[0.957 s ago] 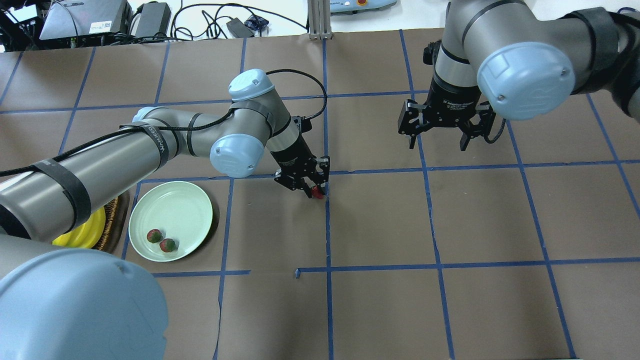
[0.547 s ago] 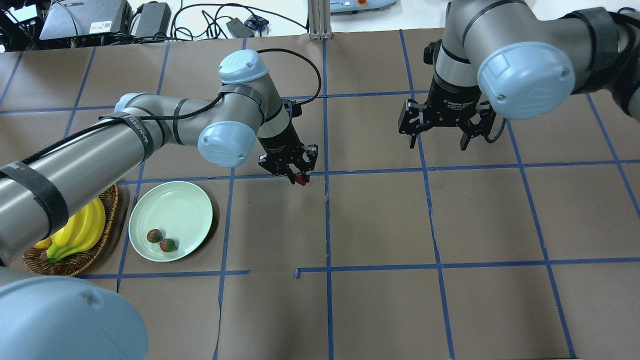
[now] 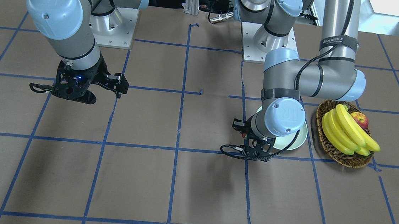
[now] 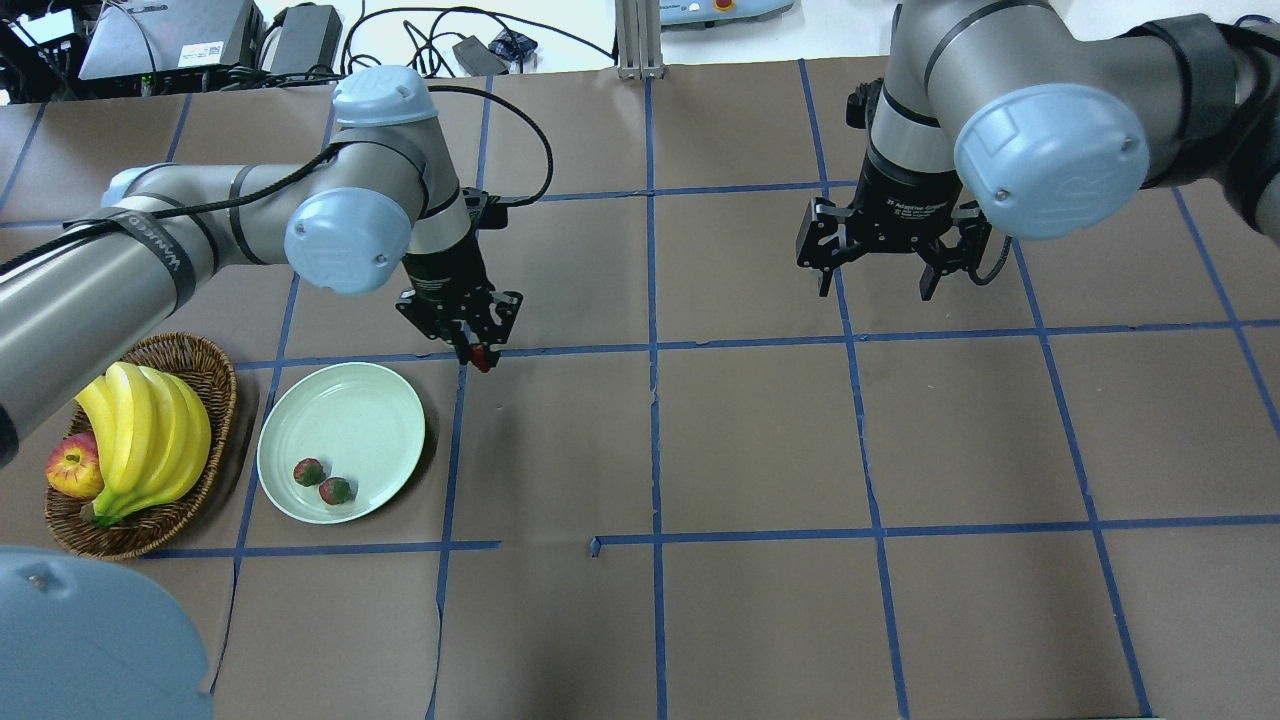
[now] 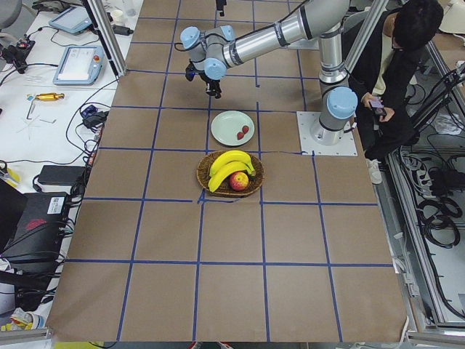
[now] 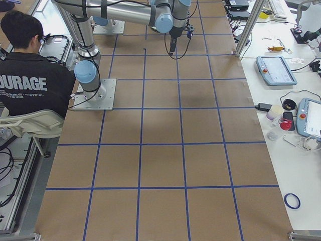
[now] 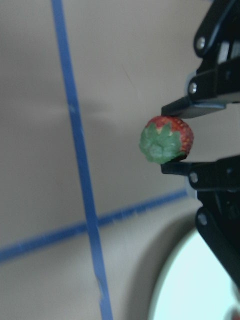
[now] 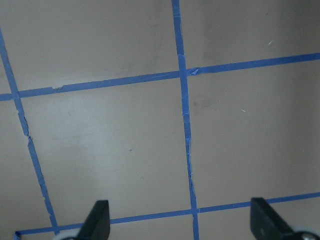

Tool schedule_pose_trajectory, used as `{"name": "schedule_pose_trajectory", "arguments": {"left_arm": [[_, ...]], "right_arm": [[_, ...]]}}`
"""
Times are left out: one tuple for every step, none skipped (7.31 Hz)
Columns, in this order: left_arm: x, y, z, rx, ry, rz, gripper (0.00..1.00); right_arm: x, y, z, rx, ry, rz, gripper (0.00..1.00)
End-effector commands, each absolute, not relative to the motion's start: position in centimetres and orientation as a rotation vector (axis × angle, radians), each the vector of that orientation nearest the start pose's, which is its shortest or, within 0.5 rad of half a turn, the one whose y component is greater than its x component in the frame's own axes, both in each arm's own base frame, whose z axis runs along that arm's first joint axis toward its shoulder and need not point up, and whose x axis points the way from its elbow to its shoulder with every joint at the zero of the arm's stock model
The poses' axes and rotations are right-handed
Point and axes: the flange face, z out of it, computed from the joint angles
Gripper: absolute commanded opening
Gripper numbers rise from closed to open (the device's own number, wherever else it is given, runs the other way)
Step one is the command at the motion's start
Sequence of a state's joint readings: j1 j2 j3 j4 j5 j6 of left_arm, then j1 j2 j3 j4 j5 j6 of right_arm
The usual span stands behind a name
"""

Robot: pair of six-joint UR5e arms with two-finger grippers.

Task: Collect all strawberries into plate
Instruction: 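Carry the last strawberry to the plate and open the left gripper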

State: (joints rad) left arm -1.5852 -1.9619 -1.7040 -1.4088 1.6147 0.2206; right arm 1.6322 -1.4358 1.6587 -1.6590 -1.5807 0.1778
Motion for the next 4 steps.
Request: {"name": "schedule_pose_trajectory", "arguments": {"left_arm": [[-8.6,-54.1,20.8,0.615,2.922,0.737,0.00],[-7.0,-53.9,20.4,0.621,2.921,0.763,0.00],[-6.5,-53.8,20.2,0.624,2.912,0.773,0.00],[-6.6,-53.7,20.1,0.606,2.931,0.768,0.78]], "right_arm": [[16.4,-51.6,38.4,0.186,3.154,0.210,1.00],[16.4,-51.6,38.5,0.185,3.156,0.208,1.00],[16.4,-51.6,38.5,0.195,3.156,0.208,1.00],[16.4,-51.6,38.5,0.195,3.156,0.205,1.00]]}}
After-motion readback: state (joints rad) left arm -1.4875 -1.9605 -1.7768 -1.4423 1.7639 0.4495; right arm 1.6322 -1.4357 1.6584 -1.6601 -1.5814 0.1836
